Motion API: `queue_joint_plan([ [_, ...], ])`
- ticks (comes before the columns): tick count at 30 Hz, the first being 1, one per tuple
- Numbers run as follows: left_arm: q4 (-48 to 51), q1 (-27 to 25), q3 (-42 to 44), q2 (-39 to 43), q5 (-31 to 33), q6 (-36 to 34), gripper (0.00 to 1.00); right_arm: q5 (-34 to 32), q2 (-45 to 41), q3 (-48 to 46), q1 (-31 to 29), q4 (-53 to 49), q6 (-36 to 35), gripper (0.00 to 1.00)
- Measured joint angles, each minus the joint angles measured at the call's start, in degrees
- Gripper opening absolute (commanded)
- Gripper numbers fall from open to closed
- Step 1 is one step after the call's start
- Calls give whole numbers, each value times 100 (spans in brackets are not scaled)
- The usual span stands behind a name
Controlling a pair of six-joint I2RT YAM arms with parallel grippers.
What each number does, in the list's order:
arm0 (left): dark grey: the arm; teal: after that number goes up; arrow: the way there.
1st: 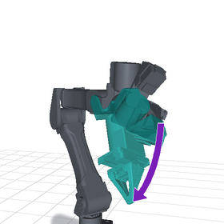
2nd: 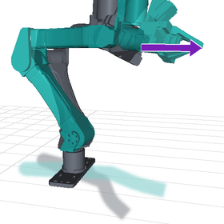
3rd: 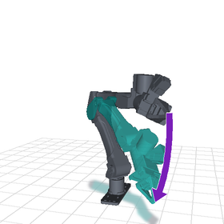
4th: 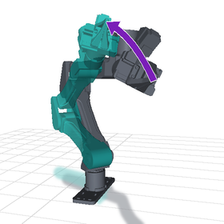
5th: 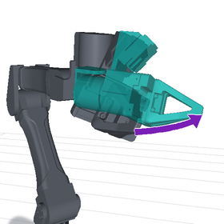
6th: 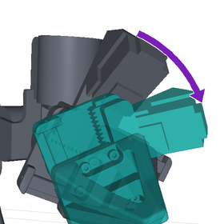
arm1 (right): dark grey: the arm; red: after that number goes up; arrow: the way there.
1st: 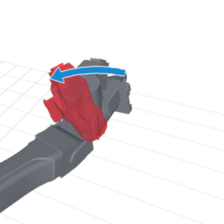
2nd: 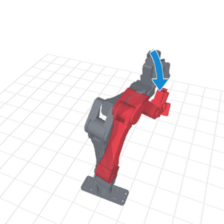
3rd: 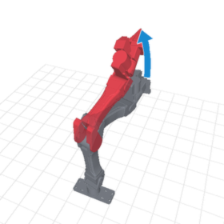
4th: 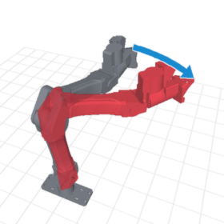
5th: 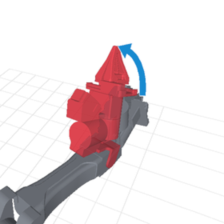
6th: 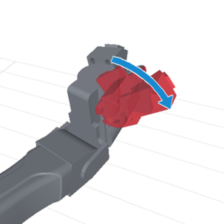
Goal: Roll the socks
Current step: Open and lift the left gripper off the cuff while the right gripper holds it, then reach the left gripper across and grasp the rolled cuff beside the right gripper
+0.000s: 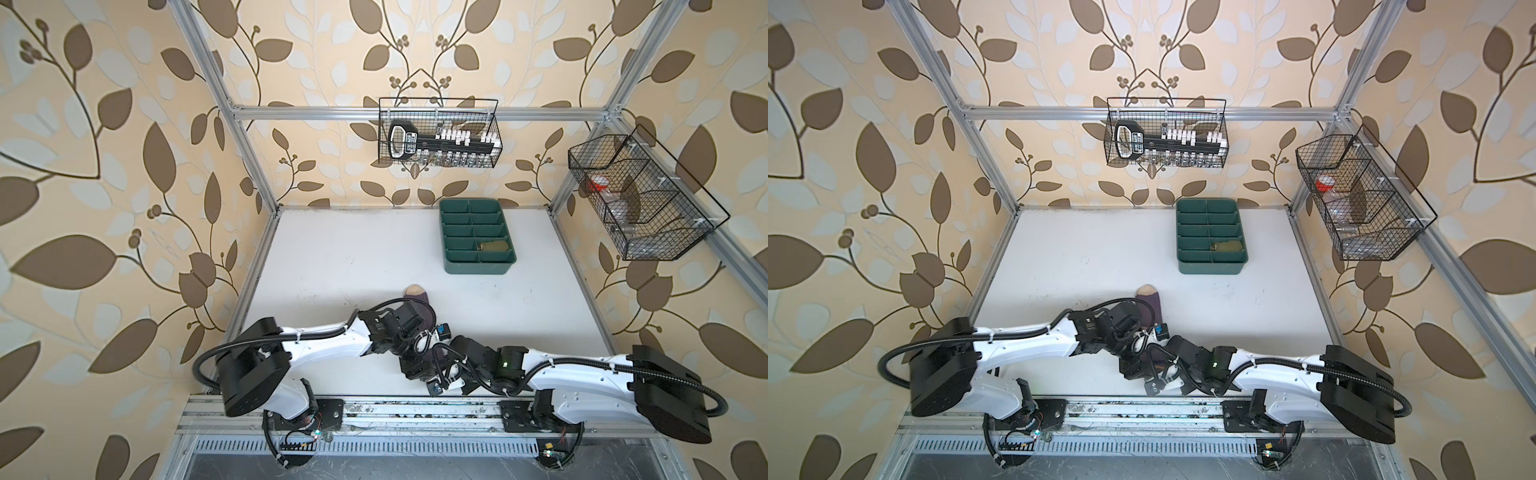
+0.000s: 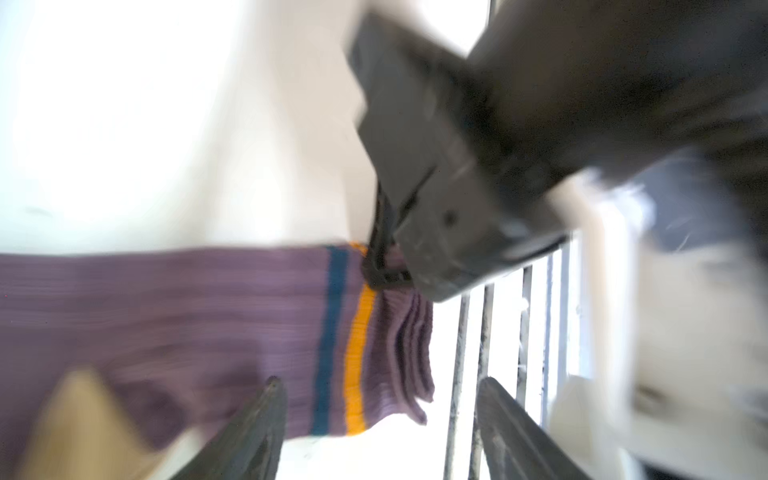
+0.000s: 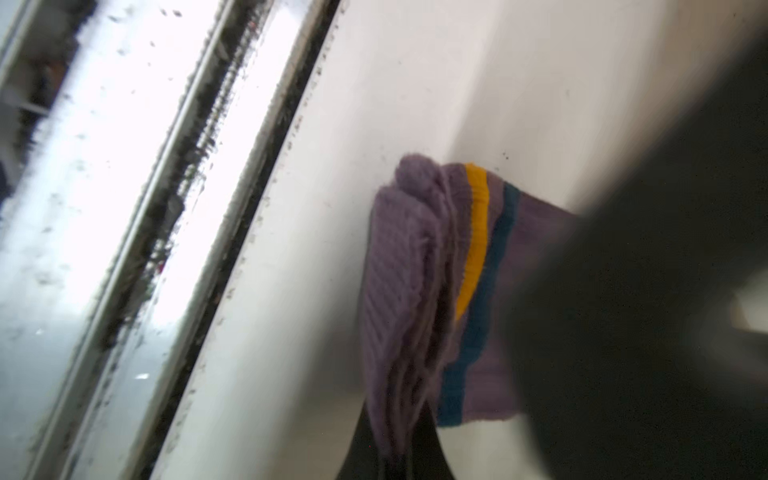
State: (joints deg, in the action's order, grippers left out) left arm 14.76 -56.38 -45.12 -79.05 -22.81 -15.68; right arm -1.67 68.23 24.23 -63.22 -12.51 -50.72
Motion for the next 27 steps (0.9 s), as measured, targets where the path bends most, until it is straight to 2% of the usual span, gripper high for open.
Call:
queue_joint_plan([
  [3,9,168,4,796,599,-247,78,208,101,127,120,-155,52,0],
  [5,-11,251,61,1399,1226,-457,84,369,267,297,225,-304,122,0],
  [7,-195,284,275,2227,2118,-758,92,577,546,588,358,-544,254,0],
  [10,-435,319,527,3589,3095,-1512,96,938,1117,1158,529,-977,457,0],
  [13,-415,321,365,4387,3386,-2494,95,1392,1836,1882,684,-1565,616,0],
  [18,260,317,-179,4374,3204,-3926,93,2046,2953,3029,905,-2529,778,0],
  [22,697,109,-55,4138,3158,-4572,93,2509,3499,3558,1130,-3034,905,0],
  [25,785,-605,398,3980,3423,-4848,94,2863,3779,3783,1320,-3298,981,0],
  [27,730,-1351,798,3799,3825,-4933,94,3049,3930,3899,1434,-3440,1010,0],
])
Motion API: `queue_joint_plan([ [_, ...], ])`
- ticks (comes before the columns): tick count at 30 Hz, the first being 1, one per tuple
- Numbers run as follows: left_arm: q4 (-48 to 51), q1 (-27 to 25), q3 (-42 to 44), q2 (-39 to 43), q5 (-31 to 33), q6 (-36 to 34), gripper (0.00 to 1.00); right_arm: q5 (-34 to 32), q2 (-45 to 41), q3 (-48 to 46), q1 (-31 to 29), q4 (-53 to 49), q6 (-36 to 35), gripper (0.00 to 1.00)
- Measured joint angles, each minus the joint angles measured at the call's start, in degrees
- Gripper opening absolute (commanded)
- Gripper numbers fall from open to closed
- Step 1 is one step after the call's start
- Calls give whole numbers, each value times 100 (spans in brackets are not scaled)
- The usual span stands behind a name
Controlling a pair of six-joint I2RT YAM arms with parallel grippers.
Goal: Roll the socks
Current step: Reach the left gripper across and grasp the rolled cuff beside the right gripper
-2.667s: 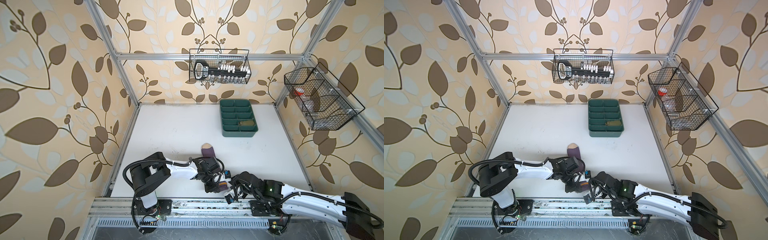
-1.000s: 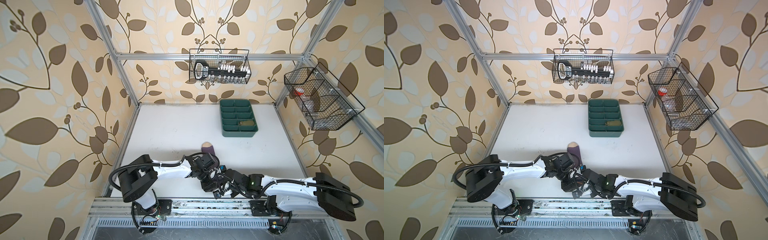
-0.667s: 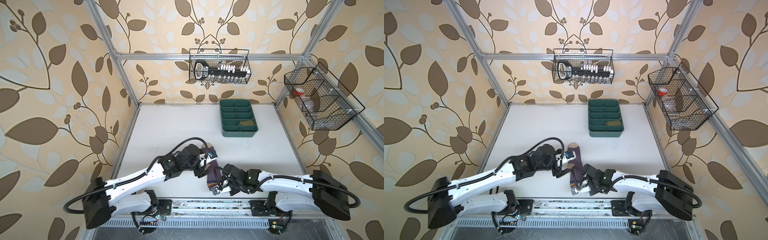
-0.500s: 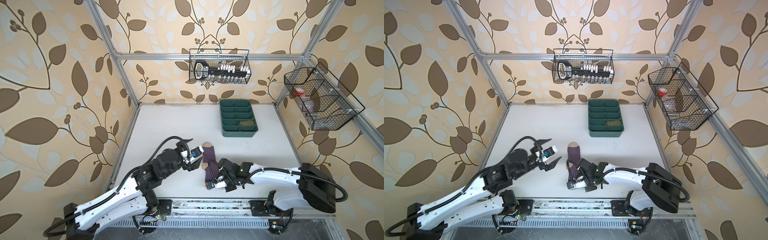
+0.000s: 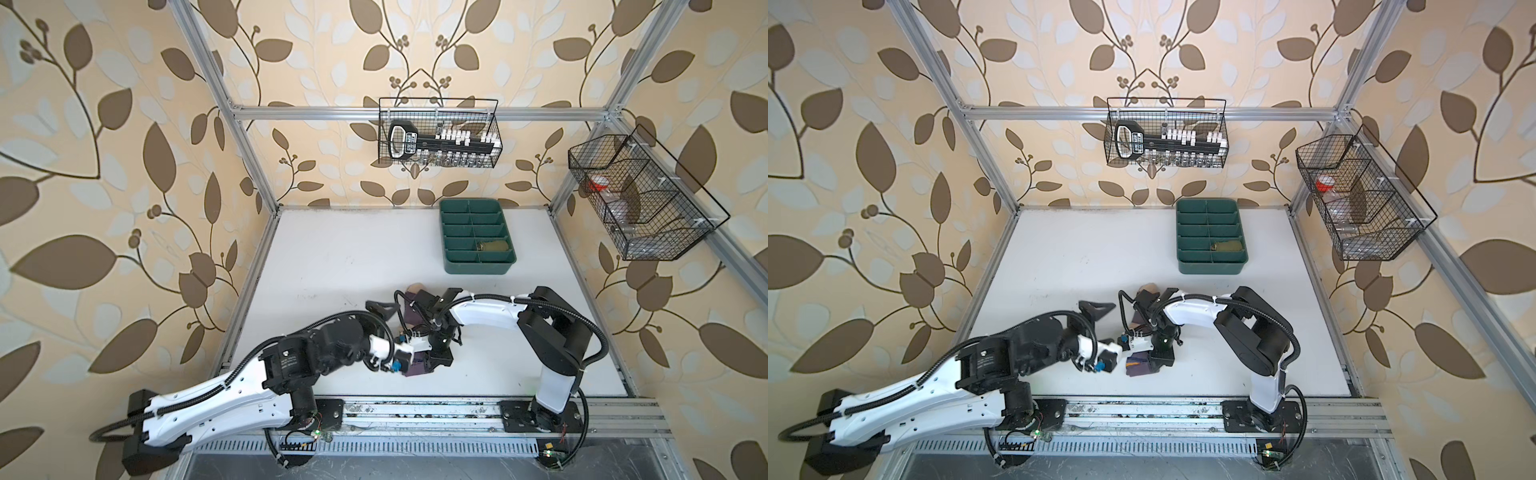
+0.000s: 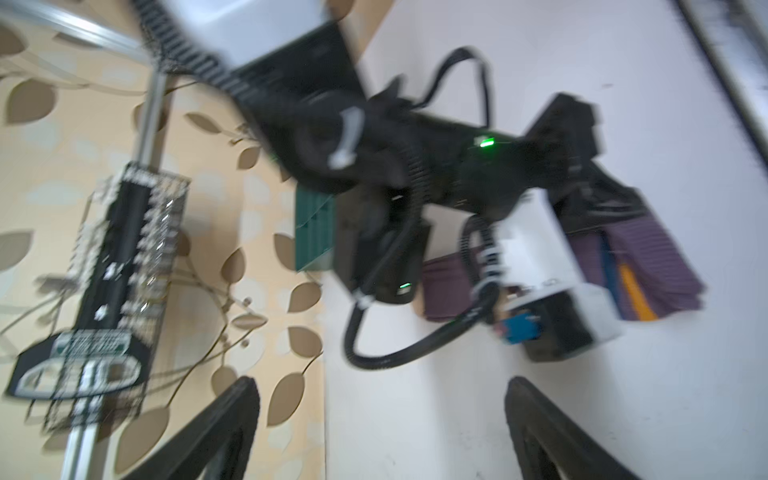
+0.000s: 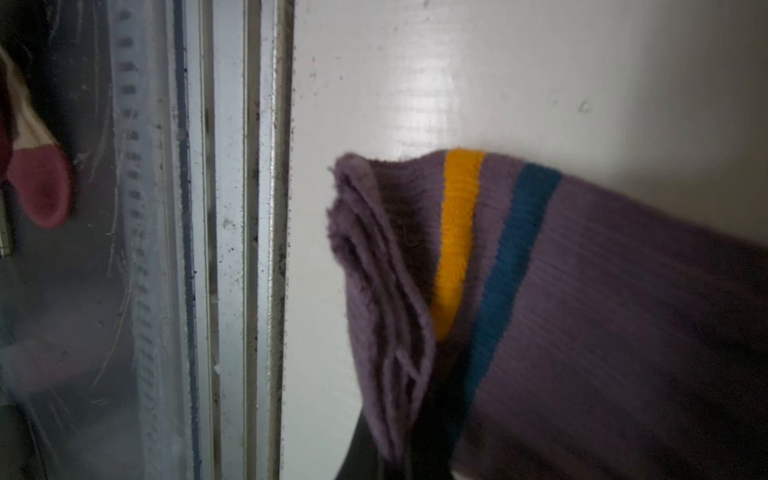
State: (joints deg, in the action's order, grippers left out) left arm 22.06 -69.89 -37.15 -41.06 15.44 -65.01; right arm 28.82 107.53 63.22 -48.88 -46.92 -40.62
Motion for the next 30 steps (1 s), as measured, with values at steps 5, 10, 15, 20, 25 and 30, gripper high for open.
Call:
queue_joint_plan([
  [5,-186,-1362,597,-986,627,280,87,278,260,216,203,-264,2,0],
  [10,-586,-1567,627,-1987,739,1003,83,337,369,345,400,-396,-72,0],
  [15,-1161,-1565,640,-2944,892,1565,67,337,378,358,520,-413,-125,0],
  [20,-1762,-1563,660,-3899,1276,1917,43,337,378,361,529,-415,-142,0],
  [25,-2323,-1475,699,-4332,1716,2039,38,337,378,361,529,-415,-142,0],
  [30,-2588,-1325,699,-4555,1899,2173,23,356,378,361,529,-417,-142,0],
])
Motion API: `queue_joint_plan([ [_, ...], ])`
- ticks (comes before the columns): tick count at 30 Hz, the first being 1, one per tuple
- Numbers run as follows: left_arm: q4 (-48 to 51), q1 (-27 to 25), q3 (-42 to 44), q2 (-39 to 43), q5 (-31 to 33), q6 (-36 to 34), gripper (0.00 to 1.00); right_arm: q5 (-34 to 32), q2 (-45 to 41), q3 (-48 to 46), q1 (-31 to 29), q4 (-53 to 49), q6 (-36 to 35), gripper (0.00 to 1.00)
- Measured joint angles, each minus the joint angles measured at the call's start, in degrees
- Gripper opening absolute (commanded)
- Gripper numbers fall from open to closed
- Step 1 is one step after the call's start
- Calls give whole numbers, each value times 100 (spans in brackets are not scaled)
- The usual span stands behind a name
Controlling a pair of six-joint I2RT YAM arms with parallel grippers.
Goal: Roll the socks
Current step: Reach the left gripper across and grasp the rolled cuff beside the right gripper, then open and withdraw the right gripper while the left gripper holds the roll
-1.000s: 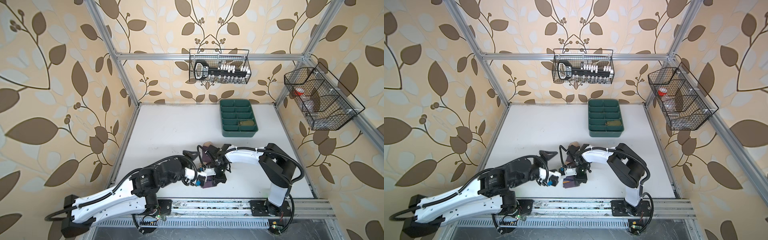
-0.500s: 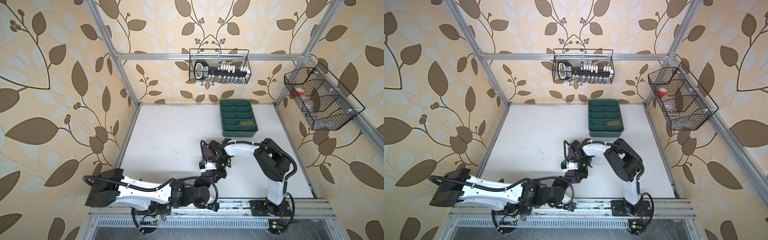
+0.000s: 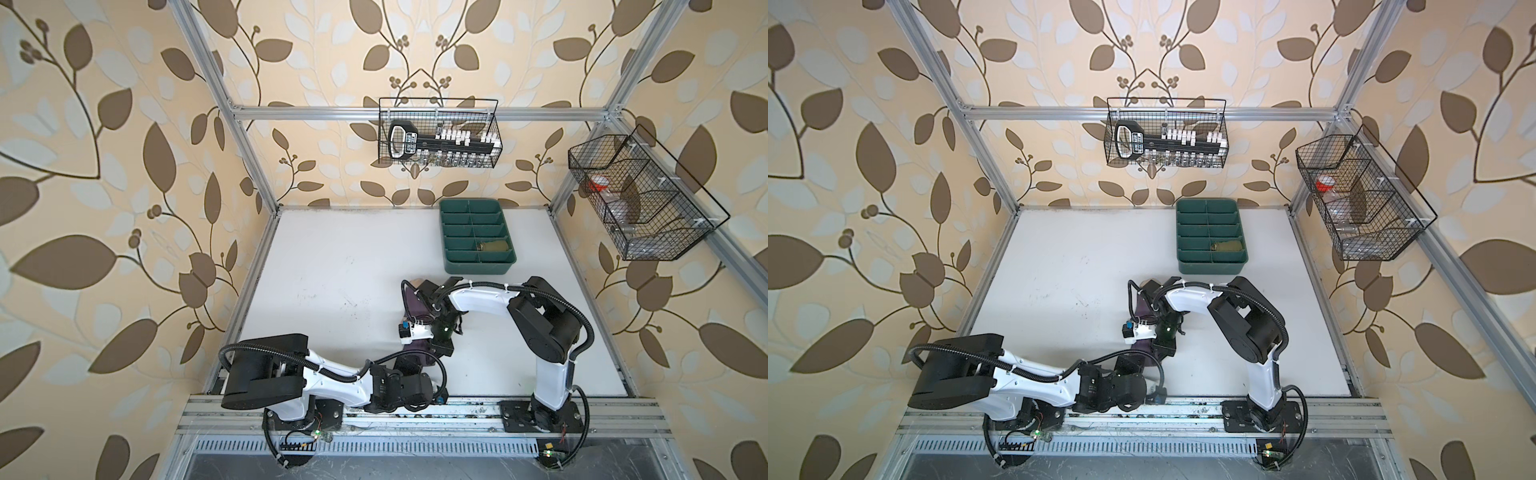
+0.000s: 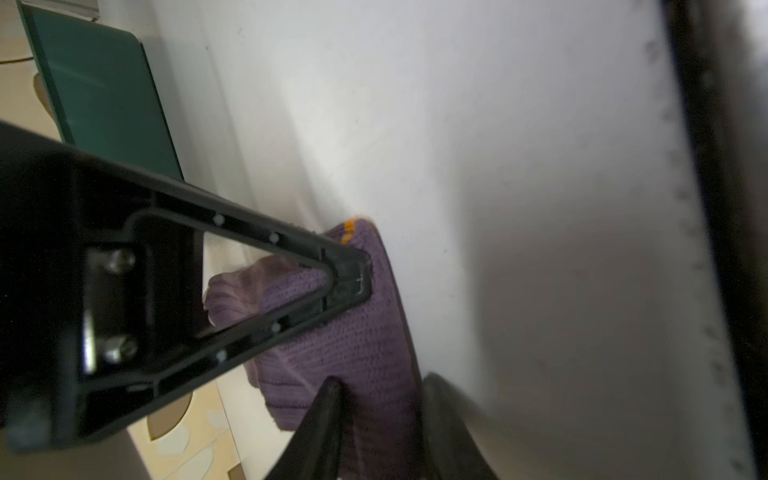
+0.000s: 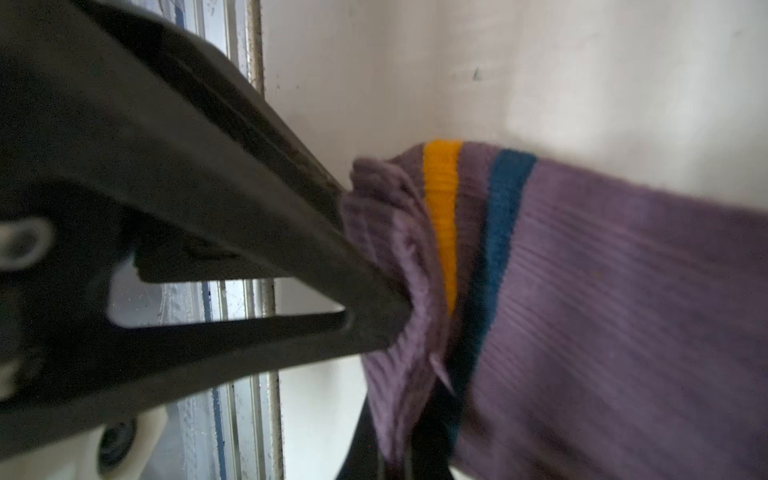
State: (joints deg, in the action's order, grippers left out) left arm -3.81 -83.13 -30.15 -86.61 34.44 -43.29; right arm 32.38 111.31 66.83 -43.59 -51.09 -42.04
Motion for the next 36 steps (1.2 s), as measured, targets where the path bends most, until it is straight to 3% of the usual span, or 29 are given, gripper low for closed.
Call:
queue_joint_plan([
  [6,-98,0,-50,-254,179,44,0,0,0,0,0,-4,-2,0],
  [12,39,107,-188,-313,122,31,0,-11,-15,-2,17,4,0,1],
  [16,382,282,-367,-269,-203,76,0,-98,-144,-48,22,76,24,44],
  [18,662,426,-476,-179,-522,138,0,-175,-356,-144,11,170,-7,57],
  [25,1646,975,-809,127,-1895,310,0,-721,-1539,-654,125,721,-87,66],
  [36,2514,1364,-1473,-186,-2817,348,0,-1860,-4658,-1725,1416,2186,-22,71],
])
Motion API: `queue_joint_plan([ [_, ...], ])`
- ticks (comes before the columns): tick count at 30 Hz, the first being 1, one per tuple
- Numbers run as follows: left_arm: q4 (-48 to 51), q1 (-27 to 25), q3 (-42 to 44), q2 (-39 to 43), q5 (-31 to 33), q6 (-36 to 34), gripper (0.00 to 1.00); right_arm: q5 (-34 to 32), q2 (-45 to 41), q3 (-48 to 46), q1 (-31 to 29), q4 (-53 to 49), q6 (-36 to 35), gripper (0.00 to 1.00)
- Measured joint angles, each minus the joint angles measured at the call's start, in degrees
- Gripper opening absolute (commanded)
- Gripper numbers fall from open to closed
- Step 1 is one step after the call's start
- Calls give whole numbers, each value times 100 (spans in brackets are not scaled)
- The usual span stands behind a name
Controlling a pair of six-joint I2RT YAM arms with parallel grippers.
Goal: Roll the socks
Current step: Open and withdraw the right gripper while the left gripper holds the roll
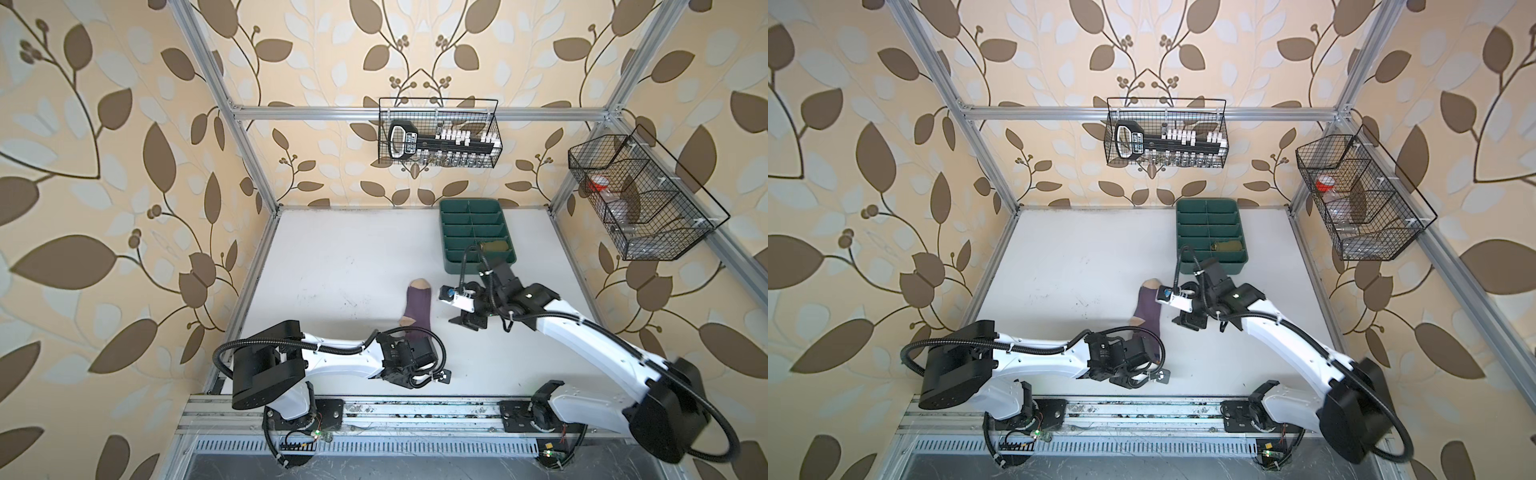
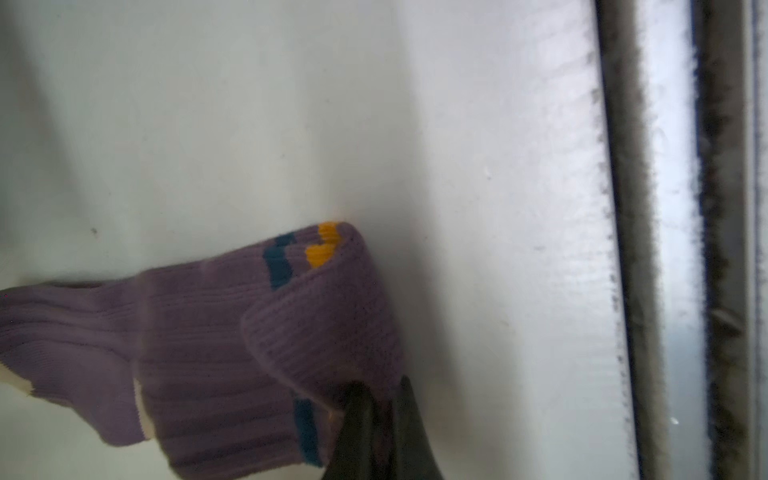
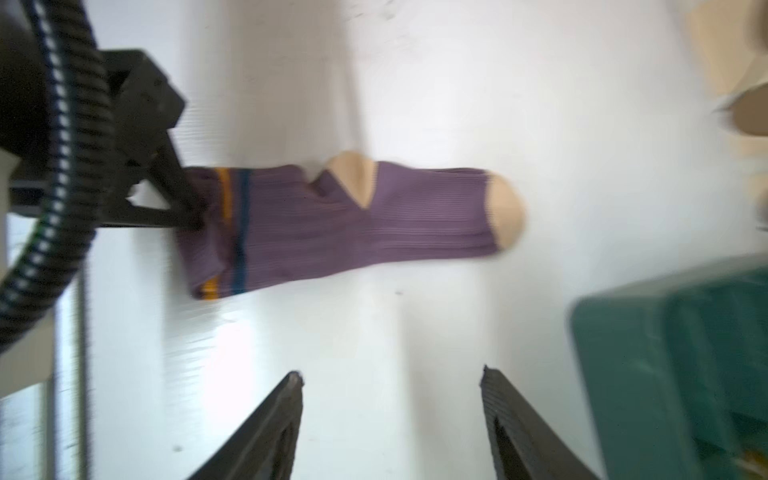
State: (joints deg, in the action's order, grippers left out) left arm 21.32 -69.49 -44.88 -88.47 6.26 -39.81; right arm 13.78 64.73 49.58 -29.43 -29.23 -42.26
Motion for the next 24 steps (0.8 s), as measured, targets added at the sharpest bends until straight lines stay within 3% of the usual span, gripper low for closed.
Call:
queue_joint_plan([
  [6,774,616,-778,-474,-1014,212,0,-1178,-1757,-417,487,1147,153,76],
  [14,1368,1298,-1598,-1224,-2734,1335,0,-876,-3543,-686,181,1023,-730,69],
  [19,1080,1423,-1403,-1307,-3512,2083,0,-702,-3993,-857,-1056,96,-1709,68],
  [24,533,1703,-1049,-1338,-4308,2656,0,-1478,-3703,-1213,-3119,-664,-1875,67],
])
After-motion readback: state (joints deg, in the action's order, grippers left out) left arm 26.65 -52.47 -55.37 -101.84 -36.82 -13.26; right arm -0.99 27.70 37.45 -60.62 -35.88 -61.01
